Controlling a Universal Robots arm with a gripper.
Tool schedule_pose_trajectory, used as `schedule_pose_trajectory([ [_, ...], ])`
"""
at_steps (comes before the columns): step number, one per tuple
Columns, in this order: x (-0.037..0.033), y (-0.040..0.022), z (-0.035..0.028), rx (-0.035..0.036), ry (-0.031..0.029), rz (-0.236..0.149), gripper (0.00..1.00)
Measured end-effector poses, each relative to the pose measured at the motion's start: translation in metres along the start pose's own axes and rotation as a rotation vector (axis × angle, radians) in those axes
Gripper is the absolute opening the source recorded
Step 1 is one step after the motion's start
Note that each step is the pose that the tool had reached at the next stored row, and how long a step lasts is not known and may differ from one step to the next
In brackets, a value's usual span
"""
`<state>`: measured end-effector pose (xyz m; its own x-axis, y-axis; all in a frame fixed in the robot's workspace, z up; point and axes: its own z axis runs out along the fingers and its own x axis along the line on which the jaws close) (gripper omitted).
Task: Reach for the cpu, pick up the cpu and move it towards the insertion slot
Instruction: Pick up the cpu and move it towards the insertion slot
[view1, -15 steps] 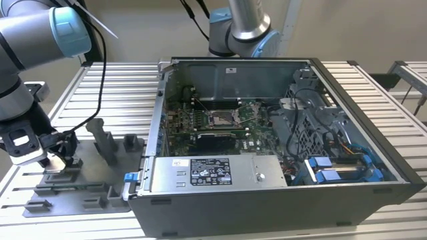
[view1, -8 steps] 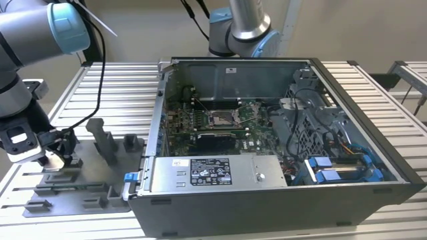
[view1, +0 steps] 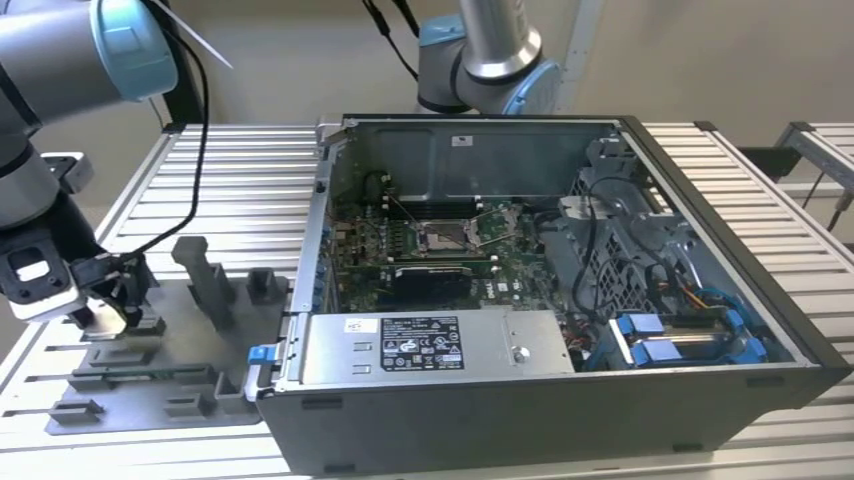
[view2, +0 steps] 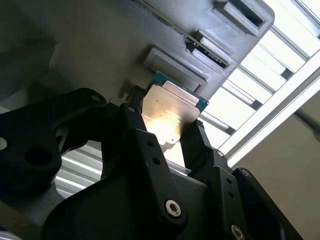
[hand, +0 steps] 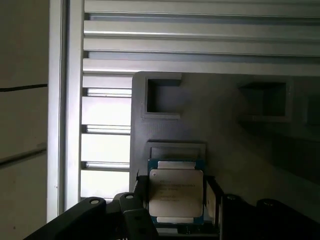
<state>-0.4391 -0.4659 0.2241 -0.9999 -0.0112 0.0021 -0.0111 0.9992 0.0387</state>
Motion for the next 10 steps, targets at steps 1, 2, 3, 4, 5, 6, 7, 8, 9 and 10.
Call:
schedule_pose_trajectory([
  [1, 0.0000, 0.0000, -0.0012, 0.0000, 0.0000, 0.000, 0.00],
  [2, 0.0000, 0.0001, -0.0025, 0.0000, 0.0000, 0.000, 0.00],
  [3, 0.0000, 0.0002, -0.0038, 0.0000, 0.0000, 0.000, 0.00],
  [4, 0.0000, 0.0002, -0.0050, -0.0001, 0.0000, 0.000, 0.00],
  [5, 0.0000, 0.0002, -0.0065, 0.0000, 0.0001, 0.000, 0.00],
  [6, 0.0000, 0.0003, -0.0078, 0.0000, 0.0000, 0.000, 0.00],
  [7, 0.0000, 0.0004, -0.0092, 0.0000, -0.0001, 0.000, 0.00],
  [8, 0.0000, 0.0004, -0.0106, 0.0000, 0.0000, 0.000, 0.00],
  [9, 0.0000, 0.0005, -0.0118, 0.0000, 0.0000, 0.000, 0.00],
  [10, 0.0000, 0.0005, -0.0131, 0.0000, 0.0001, 0.000, 0.00],
])
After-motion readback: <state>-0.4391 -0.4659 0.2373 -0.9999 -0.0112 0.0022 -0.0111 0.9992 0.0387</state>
